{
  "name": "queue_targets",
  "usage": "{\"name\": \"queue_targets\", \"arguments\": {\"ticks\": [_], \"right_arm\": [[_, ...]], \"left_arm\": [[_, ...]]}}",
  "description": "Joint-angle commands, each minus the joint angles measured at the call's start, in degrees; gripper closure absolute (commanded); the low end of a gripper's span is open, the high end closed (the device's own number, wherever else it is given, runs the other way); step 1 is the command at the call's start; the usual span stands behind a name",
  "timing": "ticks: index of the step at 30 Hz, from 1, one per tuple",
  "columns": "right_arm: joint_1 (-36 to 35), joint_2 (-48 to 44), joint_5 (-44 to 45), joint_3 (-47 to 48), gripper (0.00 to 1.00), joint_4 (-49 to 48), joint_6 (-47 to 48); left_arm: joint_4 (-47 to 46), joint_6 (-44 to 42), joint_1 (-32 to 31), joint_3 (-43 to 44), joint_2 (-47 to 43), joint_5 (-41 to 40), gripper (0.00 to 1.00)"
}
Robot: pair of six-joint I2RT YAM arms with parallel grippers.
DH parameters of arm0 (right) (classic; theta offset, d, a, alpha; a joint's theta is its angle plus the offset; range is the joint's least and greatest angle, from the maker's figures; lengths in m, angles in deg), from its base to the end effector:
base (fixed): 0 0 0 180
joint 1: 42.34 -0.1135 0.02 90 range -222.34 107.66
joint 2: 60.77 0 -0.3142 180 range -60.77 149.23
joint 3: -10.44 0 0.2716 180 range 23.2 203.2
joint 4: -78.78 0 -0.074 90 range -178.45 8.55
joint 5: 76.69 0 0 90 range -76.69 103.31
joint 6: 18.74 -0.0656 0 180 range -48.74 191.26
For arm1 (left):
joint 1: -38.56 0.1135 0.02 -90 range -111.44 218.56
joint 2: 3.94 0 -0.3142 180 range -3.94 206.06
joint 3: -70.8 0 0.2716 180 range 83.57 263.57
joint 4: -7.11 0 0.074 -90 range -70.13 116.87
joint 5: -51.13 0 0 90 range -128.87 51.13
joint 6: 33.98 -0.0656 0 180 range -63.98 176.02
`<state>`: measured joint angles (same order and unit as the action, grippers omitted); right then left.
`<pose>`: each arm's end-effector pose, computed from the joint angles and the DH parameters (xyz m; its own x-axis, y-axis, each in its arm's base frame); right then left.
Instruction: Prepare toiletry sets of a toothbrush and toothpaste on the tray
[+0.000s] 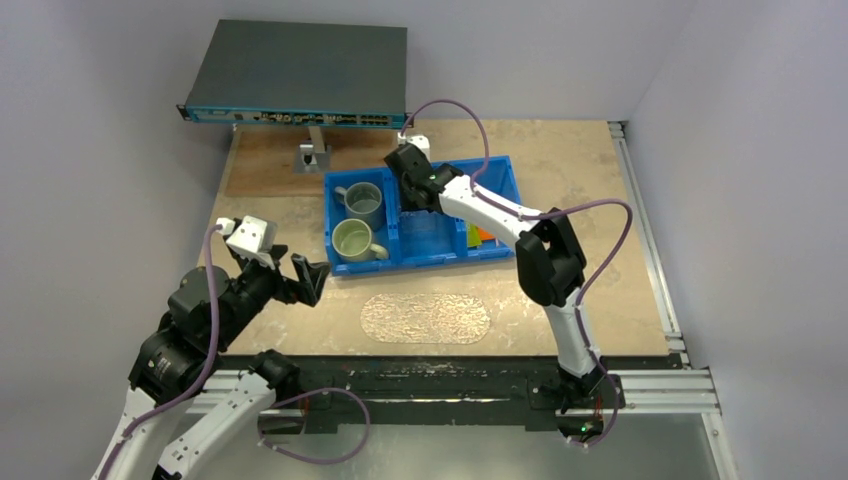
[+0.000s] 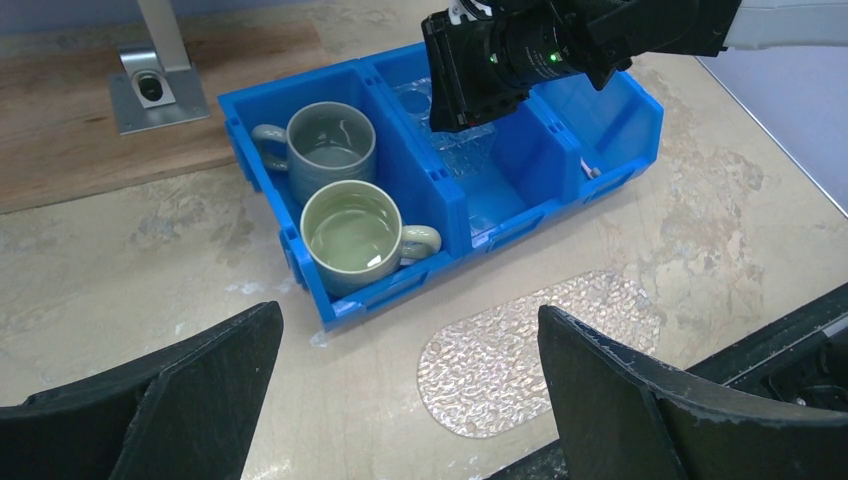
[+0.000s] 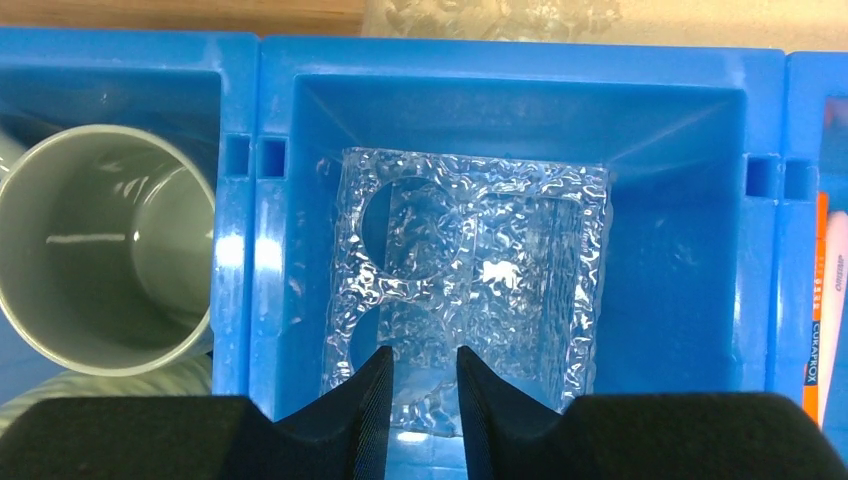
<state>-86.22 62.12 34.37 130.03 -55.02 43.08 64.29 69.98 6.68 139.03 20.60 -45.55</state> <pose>0.4125 0.3640 0.2589 -0.7092 -0.0706 -0.7015 -0.1631 0.9844 0.0658 0.0600 -0.0283 0.3991 -0.2956 -0.0983 -0.9502 0.3681 0.9062 -0.2083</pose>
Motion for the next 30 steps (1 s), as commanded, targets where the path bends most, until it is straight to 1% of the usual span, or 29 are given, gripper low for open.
{"name": "queue_targets", "arguments": {"ticks": [1, 13, 23, 27, 30], "right_arm": [[0.0, 0.1, 2.8, 2.3, 0.68, 0.8, -1.0], [0.1, -1.1, 6.2, 1.6, 0.69, 0.8, -1.0], [0.1, 0.7, 5.6, 2.3, 0.69, 1.0, -1.4], [0.1, 1.4, 5.4, 2.1, 0.70, 0.8, -1.5], [0.1, 1.8, 5.2, 2.0, 0.73, 0.8, -1.5]], "left_arm": [[-1.0, -0.2, 0.3, -0.2, -0.4, 0.3, 0.00], [-1.2, -0.2, 0.3, -0.1, -0.1, 0.7, 0.00], [-1.2, -0.2, 0.3, -0.2, -0.2, 0.7, 0.00], [-1.2, -0.2, 0.3, -0.2, -0.3, 0.7, 0.00], [-1.1, -0.2, 0.3, -0.2, -0.2, 0.7, 0.00]]}}
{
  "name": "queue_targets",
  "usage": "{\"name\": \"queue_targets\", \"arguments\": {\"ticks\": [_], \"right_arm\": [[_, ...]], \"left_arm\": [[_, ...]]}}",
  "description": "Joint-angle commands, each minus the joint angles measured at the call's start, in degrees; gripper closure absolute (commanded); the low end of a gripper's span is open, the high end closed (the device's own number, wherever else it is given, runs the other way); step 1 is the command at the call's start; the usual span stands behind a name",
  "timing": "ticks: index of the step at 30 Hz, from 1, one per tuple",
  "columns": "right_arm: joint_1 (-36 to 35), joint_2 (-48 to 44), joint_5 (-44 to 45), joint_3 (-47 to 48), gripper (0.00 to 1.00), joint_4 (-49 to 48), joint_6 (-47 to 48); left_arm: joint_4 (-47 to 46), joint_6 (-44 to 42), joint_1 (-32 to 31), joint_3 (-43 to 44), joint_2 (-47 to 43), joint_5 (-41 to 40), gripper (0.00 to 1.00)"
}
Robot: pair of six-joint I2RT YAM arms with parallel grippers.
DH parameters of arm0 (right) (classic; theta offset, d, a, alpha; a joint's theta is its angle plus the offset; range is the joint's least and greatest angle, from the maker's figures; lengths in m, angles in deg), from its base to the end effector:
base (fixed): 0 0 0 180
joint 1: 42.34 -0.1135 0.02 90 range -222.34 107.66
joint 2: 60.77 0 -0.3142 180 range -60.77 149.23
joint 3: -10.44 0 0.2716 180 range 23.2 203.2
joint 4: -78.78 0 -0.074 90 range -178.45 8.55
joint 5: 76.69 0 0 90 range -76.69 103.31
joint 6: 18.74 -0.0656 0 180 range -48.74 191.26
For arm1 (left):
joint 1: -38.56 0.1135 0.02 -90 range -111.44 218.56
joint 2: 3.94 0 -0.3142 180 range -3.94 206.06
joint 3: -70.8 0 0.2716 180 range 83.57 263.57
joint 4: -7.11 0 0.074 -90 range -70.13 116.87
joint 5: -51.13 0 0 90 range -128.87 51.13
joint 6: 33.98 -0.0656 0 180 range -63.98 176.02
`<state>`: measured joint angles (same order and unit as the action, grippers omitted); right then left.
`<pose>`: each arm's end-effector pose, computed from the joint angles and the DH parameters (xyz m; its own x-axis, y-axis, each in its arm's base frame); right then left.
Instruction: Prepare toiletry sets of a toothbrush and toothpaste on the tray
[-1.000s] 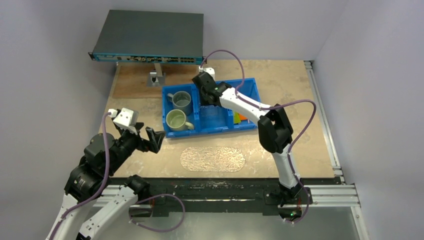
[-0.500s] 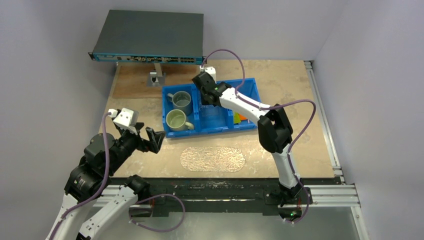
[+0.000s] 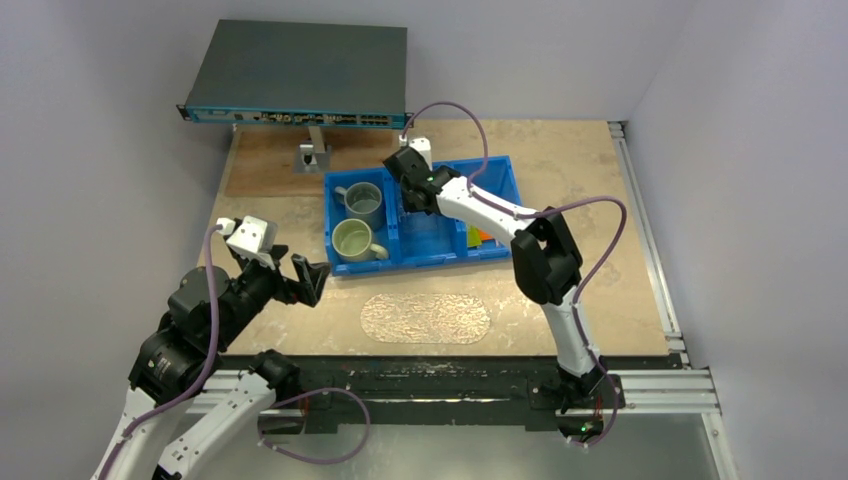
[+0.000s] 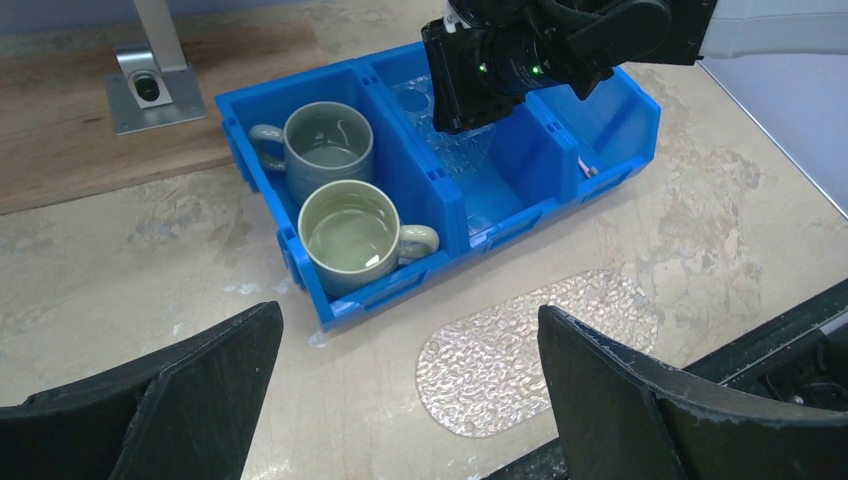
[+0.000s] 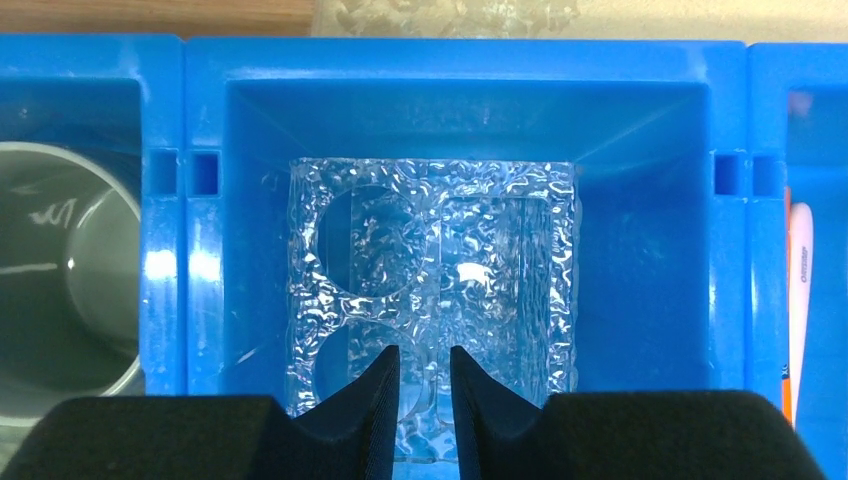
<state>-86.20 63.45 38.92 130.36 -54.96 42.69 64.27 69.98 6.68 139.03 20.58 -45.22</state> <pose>0.4177 0.3621 0.2501 -0.6932 -0.0680 -0.7176 -0.1086 0.9940 0.0106 0.0597 -0.0286 0.3992 -0.2963 -0.0981 -0.9501 0.3731 0.9038 -0.2097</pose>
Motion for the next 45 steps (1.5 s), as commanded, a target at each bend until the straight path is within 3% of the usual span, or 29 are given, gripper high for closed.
{"name": "queue_targets", "arguments": {"ticks": [1, 8, 26, 37, 45], "right_arm": [[0.1, 0.5, 0.7, 1.5, 0.75, 0.6, -1.0], [0.1, 0.4, 1.0, 1.2, 1.00, 0.7, -0.6], [0.0, -10.2, 5.1, -1.9, 1.00, 2.0, 2.1], [-0.6, -18.6, 1.0, -7.3, 1.00, 2.3, 4.5], [-3.9, -28.8, -4.4, -13.5, 1.00, 1.8, 12.2]], "left_arm": [[-1.1, -0.2, 0.3, -0.2, -0.2, 0.4, 0.00], [-1.1, -0.2, 0.4, -0.2, 0.1, 0.5, 0.00], [-1.0, -0.3, 0.4, -0.2, 0.4, -0.2, 0.00], [-0.9, -0.4, 0.4, -0.3, 0.0, -0.7, 0.00], [-1.0, -0.6, 0.4, -0.2, -0.7, -0.9, 0.00]]}}
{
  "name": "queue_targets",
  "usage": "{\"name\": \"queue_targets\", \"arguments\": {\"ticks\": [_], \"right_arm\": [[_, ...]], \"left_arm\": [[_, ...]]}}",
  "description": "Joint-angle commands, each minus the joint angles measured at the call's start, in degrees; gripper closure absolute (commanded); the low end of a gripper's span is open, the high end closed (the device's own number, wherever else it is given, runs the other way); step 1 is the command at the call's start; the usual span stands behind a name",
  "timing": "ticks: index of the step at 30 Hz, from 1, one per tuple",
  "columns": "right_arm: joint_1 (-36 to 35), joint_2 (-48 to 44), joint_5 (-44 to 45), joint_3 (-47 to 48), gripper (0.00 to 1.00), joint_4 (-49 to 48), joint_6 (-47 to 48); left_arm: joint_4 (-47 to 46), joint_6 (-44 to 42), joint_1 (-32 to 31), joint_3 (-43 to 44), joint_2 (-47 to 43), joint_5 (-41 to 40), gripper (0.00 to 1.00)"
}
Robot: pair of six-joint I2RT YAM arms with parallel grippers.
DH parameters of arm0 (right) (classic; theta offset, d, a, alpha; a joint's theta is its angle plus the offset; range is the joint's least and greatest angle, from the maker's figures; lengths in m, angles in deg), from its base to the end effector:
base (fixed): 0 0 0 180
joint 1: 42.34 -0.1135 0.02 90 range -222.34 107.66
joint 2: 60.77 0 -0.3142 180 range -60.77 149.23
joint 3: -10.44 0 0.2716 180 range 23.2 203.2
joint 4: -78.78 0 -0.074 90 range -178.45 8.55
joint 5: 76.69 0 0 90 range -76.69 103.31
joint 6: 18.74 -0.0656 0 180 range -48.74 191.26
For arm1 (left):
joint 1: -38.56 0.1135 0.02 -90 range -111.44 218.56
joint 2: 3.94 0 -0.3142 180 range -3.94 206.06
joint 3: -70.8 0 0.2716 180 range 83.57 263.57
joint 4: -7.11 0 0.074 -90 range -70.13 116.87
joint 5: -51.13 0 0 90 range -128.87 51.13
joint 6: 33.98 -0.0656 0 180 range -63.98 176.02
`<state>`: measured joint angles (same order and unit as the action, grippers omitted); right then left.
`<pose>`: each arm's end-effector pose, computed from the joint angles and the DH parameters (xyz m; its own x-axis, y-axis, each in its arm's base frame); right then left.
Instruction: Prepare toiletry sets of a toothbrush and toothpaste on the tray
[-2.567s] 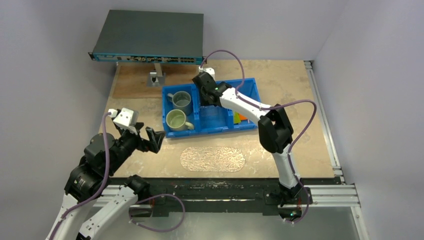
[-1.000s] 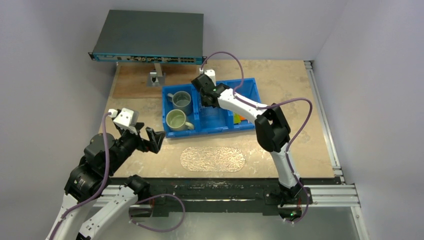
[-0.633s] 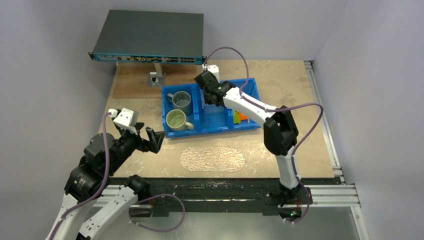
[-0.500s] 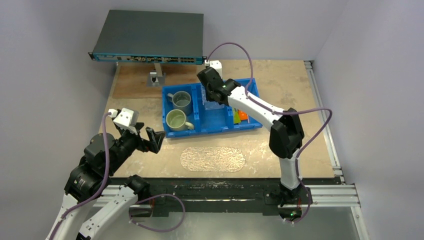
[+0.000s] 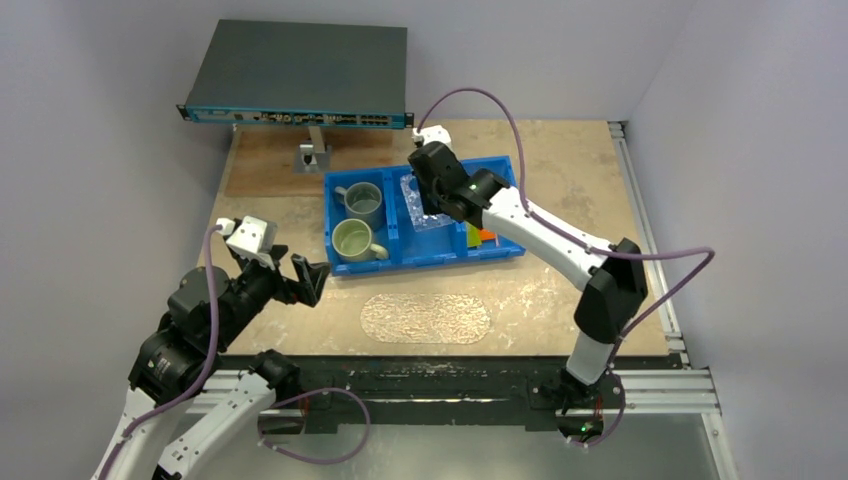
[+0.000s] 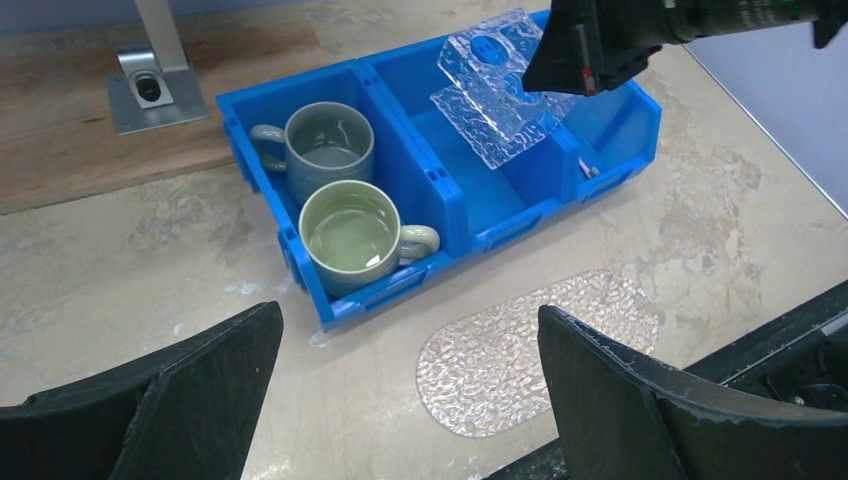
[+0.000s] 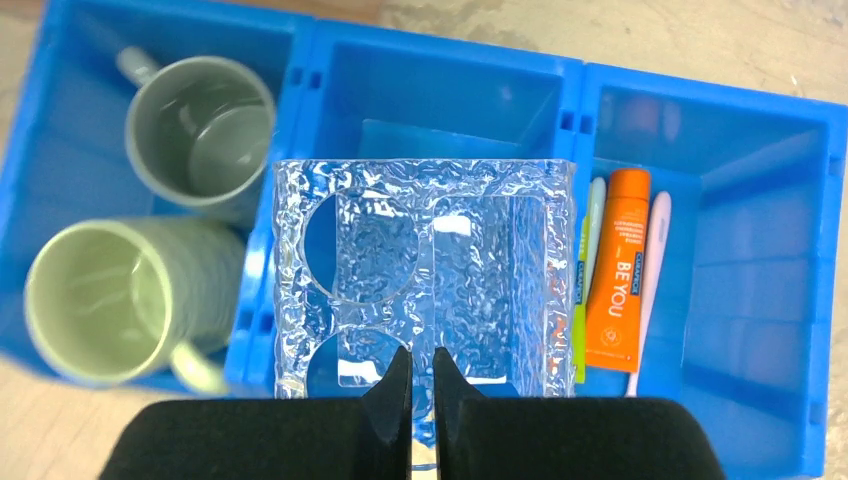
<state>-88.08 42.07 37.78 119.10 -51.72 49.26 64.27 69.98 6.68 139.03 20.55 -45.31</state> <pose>0.3382 0.3081 0.3550 -0.6128 -0.1403 -0.7777 -0.2300 0.9732 0.0057 0.0597 -0.0284 0.3992 -0.2955 -0.0985 -0.9502 0.3719 0.9044 -0.2094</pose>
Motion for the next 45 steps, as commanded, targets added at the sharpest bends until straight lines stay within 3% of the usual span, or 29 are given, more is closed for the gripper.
{"name": "queue_targets", "arguments": {"ticks": [1, 14, 23, 34, 45], "right_arm": [[-2.3, -9.1, -4.5, -3.4, 1.00, -1.8, 6.8], [-5.3, -22.2, -19.1, -16.0, 1.00, -1.3, 21.6], [-9.6, -24.8, -24.3, -25.9, 1.00, -5.1, 36.0], [-11.7, -30.9, -38.6, -36.7, 1.00, -12.3, 51.7], [-11.7, -27.8, -37.8, -38.6, 1.00, -12.0, 55.2]], "left_arm": [[-1.0, -0.5, 0.5, -0.2, -0.8, -0.7, 0.00], [-1.7, -0.8, 0.5, -0.4, -1.1, 1.4, 0.00], [-2.0, -0.6, 0.4, -0.5, -1.9, 3.2, 0.00], [-2.1, -0.6, 0.5, -0.6, -2.3, 3.1, 0.00], [-2.0, -0.4, 0.4, -0.7, -2.2, 2.3, 0.00]]}}
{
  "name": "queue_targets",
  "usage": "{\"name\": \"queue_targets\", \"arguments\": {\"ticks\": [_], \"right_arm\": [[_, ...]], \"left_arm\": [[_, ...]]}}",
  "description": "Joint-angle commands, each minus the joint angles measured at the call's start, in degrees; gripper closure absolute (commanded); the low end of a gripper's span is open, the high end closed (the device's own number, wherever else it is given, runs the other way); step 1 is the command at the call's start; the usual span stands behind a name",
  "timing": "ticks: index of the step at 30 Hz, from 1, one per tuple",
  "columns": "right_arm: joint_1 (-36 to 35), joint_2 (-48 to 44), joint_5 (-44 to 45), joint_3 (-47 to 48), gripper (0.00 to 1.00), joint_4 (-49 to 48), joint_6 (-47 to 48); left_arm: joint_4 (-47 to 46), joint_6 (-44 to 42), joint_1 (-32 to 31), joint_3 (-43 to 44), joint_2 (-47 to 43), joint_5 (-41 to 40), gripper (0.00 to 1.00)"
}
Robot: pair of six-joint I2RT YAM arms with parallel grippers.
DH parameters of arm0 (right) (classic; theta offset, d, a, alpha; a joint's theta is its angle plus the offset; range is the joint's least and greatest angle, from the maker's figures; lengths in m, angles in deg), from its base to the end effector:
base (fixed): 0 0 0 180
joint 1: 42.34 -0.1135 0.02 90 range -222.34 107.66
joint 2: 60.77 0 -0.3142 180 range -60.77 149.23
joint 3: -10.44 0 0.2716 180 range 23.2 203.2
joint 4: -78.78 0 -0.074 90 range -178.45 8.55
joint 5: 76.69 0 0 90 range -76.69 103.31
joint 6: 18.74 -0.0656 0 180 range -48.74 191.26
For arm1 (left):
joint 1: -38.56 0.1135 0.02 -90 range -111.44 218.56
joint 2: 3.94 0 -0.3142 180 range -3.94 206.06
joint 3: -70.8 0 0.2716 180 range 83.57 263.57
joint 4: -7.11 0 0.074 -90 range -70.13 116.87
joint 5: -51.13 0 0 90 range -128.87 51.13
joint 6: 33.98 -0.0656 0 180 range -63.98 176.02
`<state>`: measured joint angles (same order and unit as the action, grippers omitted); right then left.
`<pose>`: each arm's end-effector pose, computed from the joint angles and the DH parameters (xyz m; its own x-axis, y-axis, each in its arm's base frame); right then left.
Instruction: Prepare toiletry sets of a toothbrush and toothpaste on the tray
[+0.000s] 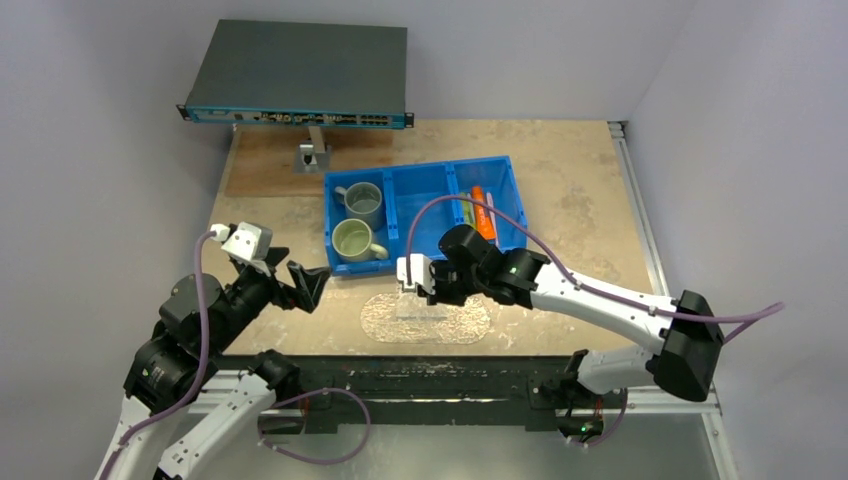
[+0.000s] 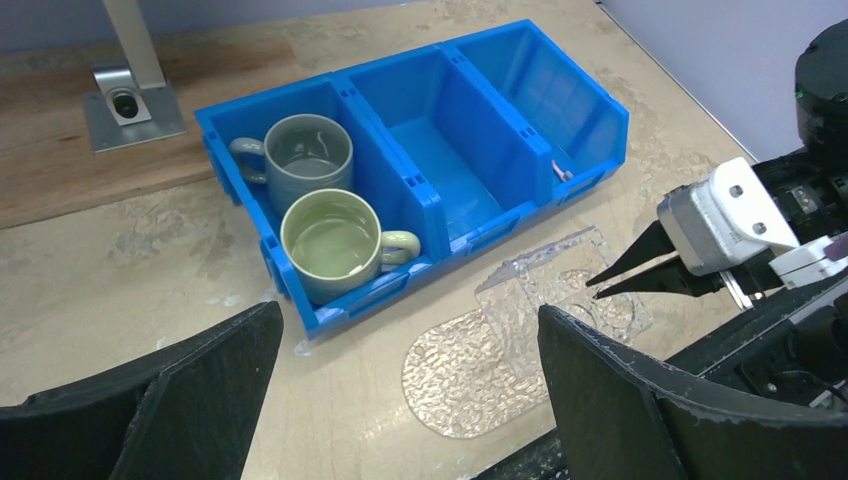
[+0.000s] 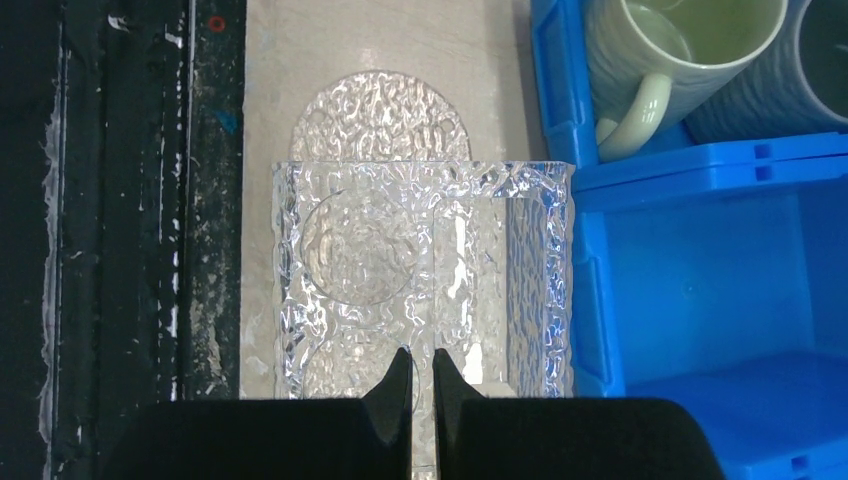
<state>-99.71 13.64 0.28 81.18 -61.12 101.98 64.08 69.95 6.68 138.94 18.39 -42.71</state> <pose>0.1526 0.2658 0.3034 0.1433 -0.6991 -0.7005 -0.9714 0.0361 -0.2348 0.0494 -0.0256 0.4006 -0.2729 -0.1131 -0.9554 0.4177 0.8806 -0.2236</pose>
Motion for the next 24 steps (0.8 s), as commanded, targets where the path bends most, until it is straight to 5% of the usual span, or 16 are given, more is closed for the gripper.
{"name": "queue_targets", "arguments": {"ticks": [1, 24], "right_arm": [[0.0, 0.7, -0.3, -0.7, 1.00, -2.8, 2.3], [-0.8, 2.5, 2.2, -5.4, 1.00, -6.9, -4.1]], "left_arm": [[-1.8, -0.4, 0.4, -0.6, 0.0, -0.3, 0.00], [-1.8, -0.5, 0.4, -0.7, 0.2, -0.5, 0.00]]}}
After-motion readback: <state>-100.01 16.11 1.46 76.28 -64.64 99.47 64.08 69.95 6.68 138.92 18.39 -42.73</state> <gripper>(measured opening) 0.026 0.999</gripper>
